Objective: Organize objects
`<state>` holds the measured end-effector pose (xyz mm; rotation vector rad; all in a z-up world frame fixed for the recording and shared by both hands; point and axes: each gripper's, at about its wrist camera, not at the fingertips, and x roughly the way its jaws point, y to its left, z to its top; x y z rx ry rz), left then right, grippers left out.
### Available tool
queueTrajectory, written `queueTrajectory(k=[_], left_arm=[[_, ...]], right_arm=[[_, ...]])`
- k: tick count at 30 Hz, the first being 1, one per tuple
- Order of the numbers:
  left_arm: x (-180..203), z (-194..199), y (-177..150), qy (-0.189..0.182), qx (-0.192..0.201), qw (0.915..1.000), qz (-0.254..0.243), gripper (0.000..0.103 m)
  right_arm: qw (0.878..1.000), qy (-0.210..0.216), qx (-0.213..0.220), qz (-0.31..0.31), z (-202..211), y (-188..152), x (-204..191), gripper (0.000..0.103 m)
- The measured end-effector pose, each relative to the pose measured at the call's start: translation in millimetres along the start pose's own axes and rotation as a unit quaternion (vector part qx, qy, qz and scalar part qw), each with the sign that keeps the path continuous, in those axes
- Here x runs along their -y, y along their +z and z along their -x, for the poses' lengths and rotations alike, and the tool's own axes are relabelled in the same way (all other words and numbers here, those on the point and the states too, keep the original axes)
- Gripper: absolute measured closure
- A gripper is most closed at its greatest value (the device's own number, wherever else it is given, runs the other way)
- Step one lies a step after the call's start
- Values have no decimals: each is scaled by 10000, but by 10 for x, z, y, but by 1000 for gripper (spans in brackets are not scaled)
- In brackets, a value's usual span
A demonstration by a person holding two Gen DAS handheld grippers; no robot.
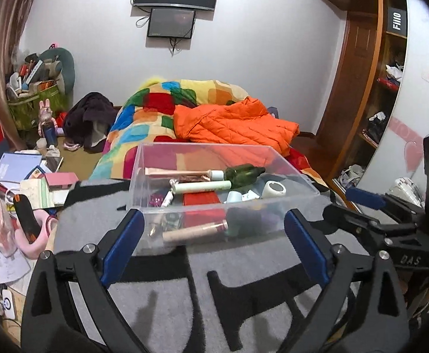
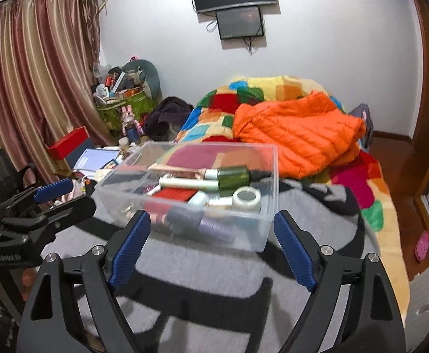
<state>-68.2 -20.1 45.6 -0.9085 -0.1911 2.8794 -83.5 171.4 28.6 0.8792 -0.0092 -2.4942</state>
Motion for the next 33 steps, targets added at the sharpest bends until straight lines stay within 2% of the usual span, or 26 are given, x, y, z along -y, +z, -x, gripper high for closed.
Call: queueTrajectory(k=[5,33], left_arm=[[44,-85,-100,173,-88,9998,-81,6],[110,-144,-133,233,-162,9993,-224,5]], right_arm=[[9999,-96,-63,76,-28,-77,-20,19],[9996,-204,-71,203,-20,-117,-91,19]])
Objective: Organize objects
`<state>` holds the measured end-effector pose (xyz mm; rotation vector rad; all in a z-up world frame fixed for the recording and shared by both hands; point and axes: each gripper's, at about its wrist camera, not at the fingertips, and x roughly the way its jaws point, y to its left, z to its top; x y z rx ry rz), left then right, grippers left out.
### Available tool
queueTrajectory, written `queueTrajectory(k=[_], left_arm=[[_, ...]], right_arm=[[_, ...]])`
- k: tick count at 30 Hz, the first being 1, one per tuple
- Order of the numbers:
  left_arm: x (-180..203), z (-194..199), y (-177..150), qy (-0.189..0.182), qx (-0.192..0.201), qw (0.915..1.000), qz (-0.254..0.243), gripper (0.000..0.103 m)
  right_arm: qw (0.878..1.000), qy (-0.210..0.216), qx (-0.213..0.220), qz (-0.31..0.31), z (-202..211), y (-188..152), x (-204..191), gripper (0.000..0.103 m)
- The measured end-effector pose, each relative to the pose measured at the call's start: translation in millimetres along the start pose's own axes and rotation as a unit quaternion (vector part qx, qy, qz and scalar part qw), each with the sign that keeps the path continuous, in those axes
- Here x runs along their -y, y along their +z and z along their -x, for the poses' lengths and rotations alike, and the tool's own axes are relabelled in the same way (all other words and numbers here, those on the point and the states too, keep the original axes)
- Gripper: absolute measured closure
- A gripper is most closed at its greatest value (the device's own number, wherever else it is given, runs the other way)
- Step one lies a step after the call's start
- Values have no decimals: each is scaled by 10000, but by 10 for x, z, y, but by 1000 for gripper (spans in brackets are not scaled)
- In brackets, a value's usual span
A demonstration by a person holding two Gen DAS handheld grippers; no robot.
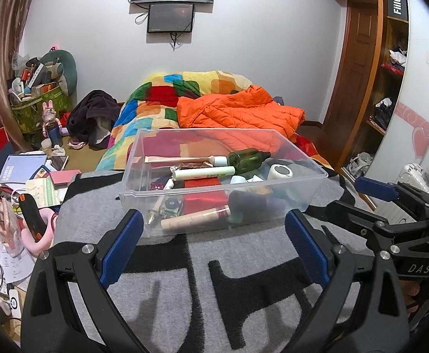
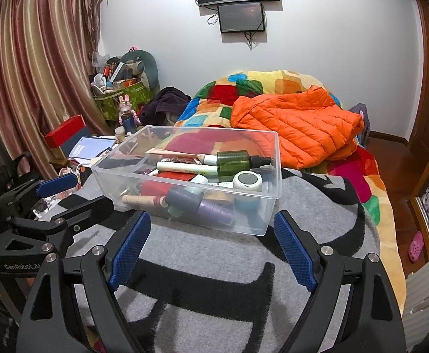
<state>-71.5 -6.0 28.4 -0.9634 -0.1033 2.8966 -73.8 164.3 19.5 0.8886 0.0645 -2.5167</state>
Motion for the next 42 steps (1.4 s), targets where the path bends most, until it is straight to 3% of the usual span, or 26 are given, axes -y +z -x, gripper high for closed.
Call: queueTrajectory(k=[42], left_arm=[[-11,26,0,-41,17,10000,-21,3]], right_arm=[[9999,27,-52,-116,-23,-17,82,19]])
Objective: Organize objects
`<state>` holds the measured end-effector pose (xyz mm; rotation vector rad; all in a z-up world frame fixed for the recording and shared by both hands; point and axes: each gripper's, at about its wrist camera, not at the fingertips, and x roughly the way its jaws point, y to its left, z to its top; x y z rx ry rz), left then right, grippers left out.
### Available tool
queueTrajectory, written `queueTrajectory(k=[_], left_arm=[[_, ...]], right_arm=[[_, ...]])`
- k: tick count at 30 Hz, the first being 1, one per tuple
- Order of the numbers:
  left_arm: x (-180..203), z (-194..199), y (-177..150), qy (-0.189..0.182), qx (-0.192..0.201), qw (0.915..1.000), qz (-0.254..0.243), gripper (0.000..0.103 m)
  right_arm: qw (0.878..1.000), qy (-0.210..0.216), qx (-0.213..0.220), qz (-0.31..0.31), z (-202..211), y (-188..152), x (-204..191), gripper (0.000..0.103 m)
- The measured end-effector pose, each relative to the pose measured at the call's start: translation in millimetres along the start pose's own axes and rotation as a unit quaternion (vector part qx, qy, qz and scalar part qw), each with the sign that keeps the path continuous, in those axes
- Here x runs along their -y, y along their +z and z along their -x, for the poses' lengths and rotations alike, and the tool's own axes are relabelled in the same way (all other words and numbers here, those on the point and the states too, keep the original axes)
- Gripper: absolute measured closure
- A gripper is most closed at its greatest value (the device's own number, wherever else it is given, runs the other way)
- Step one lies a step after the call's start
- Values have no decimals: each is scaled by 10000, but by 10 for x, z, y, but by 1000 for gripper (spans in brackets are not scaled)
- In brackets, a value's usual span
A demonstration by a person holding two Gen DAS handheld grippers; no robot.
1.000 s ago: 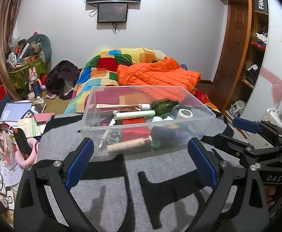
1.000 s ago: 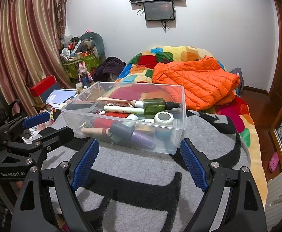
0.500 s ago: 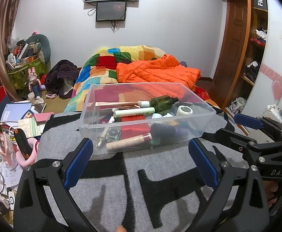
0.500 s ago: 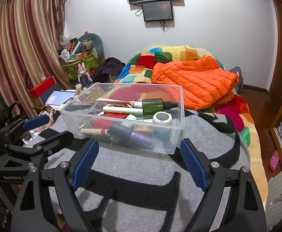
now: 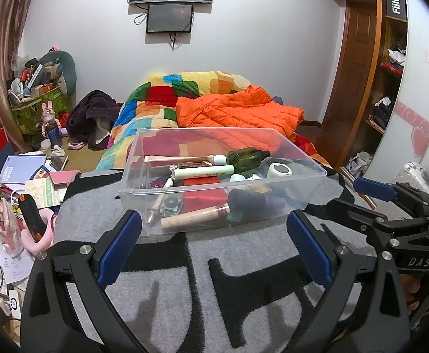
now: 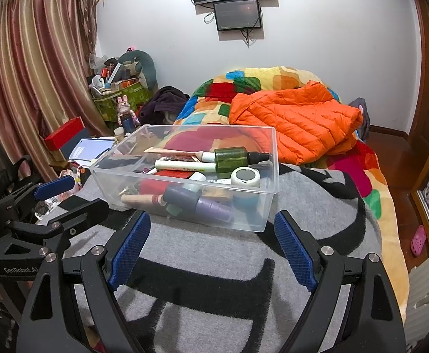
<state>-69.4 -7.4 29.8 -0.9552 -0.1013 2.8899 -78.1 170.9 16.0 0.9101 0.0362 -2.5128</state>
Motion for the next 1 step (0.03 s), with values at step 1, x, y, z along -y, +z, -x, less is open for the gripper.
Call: queueTrajectory(k=[1], left_arm=[[2,5,1,8,-2,10000,1,3]], right_arm=[[10000,-3,1,-2,-1,1,-1,19]])
